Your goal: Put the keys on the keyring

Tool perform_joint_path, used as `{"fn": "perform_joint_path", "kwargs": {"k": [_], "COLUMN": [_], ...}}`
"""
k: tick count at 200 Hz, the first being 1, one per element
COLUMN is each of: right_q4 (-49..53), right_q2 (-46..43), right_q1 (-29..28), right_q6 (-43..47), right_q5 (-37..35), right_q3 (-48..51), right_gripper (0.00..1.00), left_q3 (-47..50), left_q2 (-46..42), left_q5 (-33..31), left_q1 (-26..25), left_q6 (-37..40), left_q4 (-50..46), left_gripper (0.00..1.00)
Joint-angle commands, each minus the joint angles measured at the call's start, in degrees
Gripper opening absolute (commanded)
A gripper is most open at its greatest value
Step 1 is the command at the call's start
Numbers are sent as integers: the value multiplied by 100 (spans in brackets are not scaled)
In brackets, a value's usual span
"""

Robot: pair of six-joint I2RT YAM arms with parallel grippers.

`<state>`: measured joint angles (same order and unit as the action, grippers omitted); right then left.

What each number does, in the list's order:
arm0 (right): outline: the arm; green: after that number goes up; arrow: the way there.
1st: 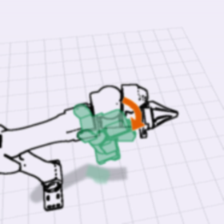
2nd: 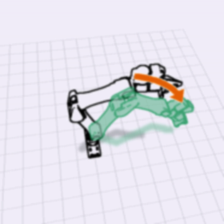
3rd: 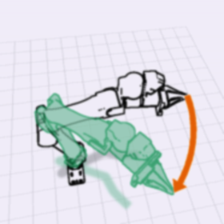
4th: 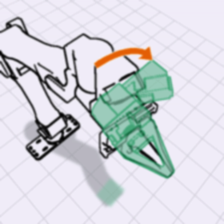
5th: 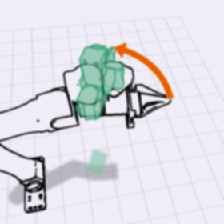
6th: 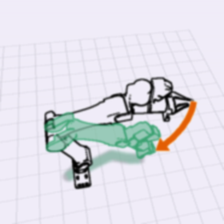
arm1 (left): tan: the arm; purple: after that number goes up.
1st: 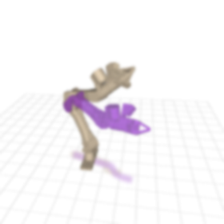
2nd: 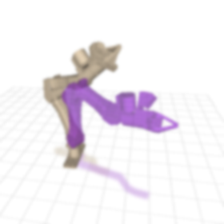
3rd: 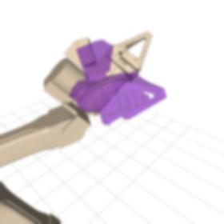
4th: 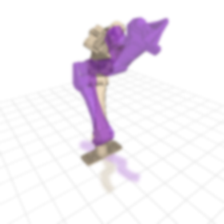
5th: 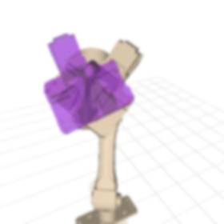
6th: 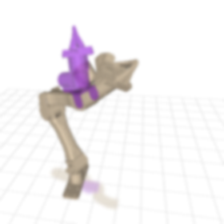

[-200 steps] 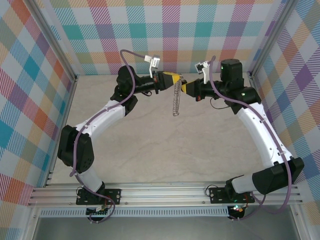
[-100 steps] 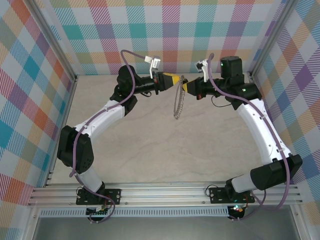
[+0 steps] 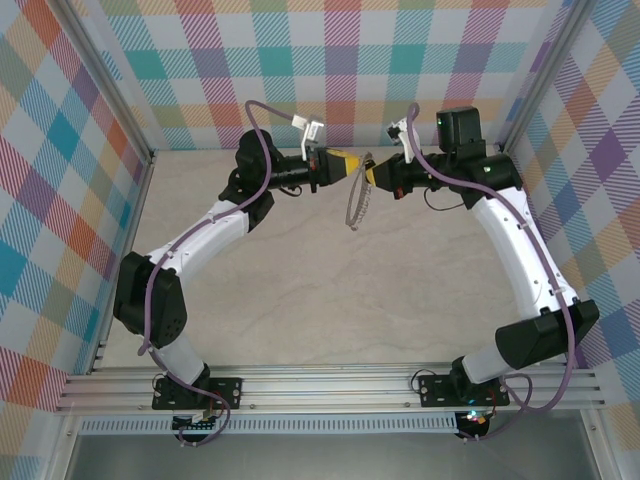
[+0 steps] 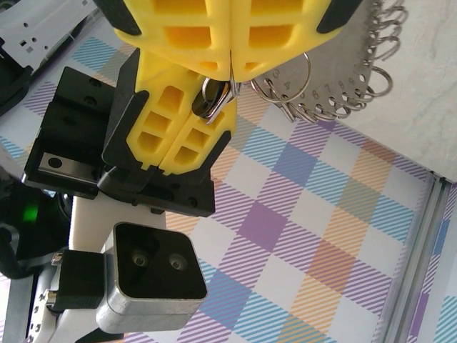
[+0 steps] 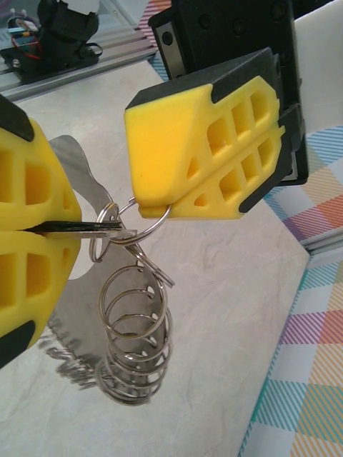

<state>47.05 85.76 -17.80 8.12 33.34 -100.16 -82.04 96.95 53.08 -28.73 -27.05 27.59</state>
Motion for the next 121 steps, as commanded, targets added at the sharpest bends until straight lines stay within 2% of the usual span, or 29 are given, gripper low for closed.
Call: {"fn": "perform_joint_path", "kwargs": {"k": [1, 90, 121], "right_q4": [249, 858, 849], "right_q2": [66, 354, 406], "right_q1": [146, 187, 186], "right_q6": [488, 977, 938], "right_q5": [-489, -946, -813], "right_q3": [-325, -794, -887], "right_gripper": [0, 0, 0], "left_q3": [-215, -293, -318], "left_q2": [-375, -407, -387], "left_q5": [401, 479, 494], "left_q1": [8, 8, 8], "left_q6": [340, 666, 668], "left_q4": [-233, -642, -665], "left_gripper": [0, 0, 0]}}
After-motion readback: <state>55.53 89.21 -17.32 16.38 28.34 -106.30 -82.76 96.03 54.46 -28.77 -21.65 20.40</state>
